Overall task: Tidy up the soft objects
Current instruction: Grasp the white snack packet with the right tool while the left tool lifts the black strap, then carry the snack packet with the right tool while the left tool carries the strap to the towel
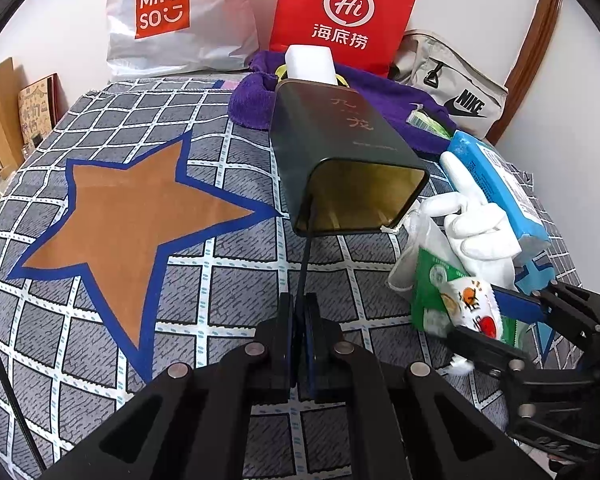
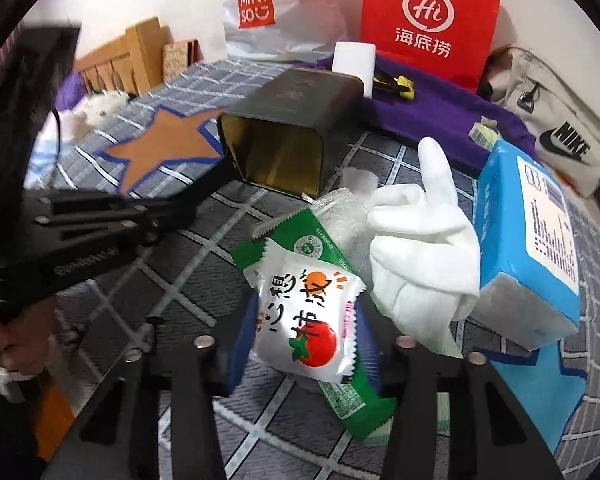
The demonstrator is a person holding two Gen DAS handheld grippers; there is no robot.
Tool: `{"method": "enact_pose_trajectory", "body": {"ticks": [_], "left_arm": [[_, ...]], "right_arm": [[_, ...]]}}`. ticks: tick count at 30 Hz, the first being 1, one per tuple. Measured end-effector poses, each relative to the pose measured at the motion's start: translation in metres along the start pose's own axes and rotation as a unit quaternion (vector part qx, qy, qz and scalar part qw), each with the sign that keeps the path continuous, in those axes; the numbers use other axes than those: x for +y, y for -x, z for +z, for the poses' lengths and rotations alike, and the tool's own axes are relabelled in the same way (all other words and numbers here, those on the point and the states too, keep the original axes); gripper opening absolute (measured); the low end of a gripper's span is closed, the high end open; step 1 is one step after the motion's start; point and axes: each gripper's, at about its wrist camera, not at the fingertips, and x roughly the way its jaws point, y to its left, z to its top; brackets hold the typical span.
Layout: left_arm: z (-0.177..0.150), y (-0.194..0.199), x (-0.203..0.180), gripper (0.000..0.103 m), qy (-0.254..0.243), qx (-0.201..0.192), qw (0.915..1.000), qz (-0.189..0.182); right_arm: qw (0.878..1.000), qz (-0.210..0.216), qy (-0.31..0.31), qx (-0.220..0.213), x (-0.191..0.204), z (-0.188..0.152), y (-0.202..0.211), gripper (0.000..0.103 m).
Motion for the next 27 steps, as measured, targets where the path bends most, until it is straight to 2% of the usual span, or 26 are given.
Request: {"method": "enact_pose_trajectory", "body": {"ticks": [3,7,11,17,23,27], "left_arm": [[-0.001,0.002,-0.002,0.006,0.000,0.001,1.0000,0.005],[-0.003,0.009,-0.006,0.006,0.001,-0.002,1.0000,0.008],[-0.004,0.016,-0.011,0.006,0.001,-0.005,0.9999,0.010],[-0.006,0.029,-0.022,0.006,0.000,-0.012,0.9998,0.017],[-0.003,0.043,-0.031,0.006,-0.004,-0.023,0.9995,0.021],[-0.002,0.035,-0.036,0.006,-0.011,-0.012,0.9992,0.036]], "right_arm": [[0.999,0.045,-0.018,-0.008,-0.007,-0.003,0.012,0.043],[0.997,0.058,-0.036,-0.019,-0.018,-0.010,0.026,0.043],[0.998,0.037,-0.051,-0.027,-0.038,-0.018,0.040,0.043],[0.995,-0.003,-0.095,-0.016,-0.082,-0.041,0.055,0.043],[0.992,-0.014,-0.121,-0.032,-0.108,-0.055,0.072,0.043],[0.992,-0.014,-0.119,-0.036,-0.111,-0.056,0.076,0.043]]}}
